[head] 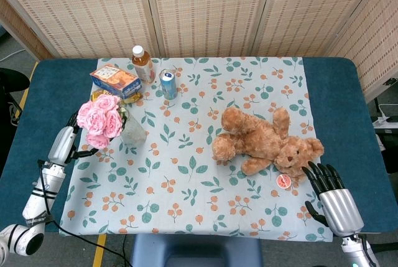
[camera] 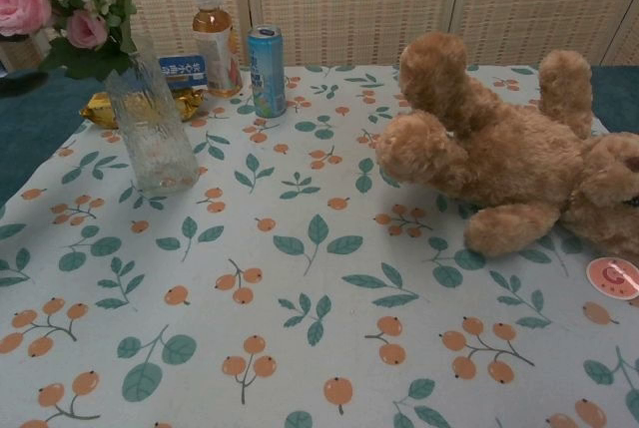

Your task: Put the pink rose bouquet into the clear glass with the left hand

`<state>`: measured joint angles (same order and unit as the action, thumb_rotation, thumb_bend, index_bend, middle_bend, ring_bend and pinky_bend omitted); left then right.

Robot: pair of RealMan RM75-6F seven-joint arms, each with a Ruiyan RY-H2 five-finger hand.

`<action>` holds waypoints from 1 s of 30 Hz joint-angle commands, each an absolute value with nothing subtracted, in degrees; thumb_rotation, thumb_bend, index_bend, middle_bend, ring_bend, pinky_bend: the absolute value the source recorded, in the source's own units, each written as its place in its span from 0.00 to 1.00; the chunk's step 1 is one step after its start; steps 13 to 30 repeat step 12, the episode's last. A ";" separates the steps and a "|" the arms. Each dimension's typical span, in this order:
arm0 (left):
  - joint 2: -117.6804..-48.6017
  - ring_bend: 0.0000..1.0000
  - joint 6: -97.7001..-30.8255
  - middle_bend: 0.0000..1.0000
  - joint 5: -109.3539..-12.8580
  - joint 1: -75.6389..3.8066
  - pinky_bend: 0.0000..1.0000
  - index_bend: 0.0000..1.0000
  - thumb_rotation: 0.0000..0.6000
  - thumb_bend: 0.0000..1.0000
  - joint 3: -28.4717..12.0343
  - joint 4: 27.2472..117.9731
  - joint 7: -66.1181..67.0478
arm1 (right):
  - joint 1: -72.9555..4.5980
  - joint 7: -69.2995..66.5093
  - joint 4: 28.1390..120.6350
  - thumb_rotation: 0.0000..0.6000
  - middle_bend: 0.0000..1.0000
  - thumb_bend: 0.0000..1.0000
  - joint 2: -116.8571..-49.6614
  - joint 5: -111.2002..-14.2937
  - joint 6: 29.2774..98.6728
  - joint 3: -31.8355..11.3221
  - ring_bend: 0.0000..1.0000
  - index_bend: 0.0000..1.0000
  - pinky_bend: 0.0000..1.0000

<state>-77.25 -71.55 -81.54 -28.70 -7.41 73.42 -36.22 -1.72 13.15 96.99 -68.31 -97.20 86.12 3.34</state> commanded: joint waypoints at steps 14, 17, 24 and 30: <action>-75.36 0.00 -84.83 0.00 -85.49 -11.41 0.03 0.00 1.00 0.34 4.10 71.68 -6.90 | -1.71 15.71 96.97 1.00 0.00 0.29 -69.40 -95.83 85.23 2.78 0.00 0.00 0.00; -75.36 0.00 -84.83 0.00 -85.49 -11.41 0.03 0.00 1.00 0.34 4.10 71.68 -6.90 | -1.71 15.71 96.97 1.00 0.00 0.29 -69.40 -95.83 85.23 2.78 0.00 0.00 0.00; -75.36 0.00 -84.83 0.00 -85.49 -11.41 0.03 0.00 1.00 0.34 4.10 71.68 -6.90 | -1.71 15.71 96.97 1.00 0.00 0.29 -69.40 -95.83 85.23 2.78 0.00 0.00 0.00; -75.36 0.00 -84.83 0.00 -85.49 -11.41 0.03 0.00 1.00 0.34 4.10 71.68 -6.90 | -1.71 15.71 96.97 1.00 0.00 0.29 -69.40 -95.83 85.23 2.78 0.00 0.00 0.00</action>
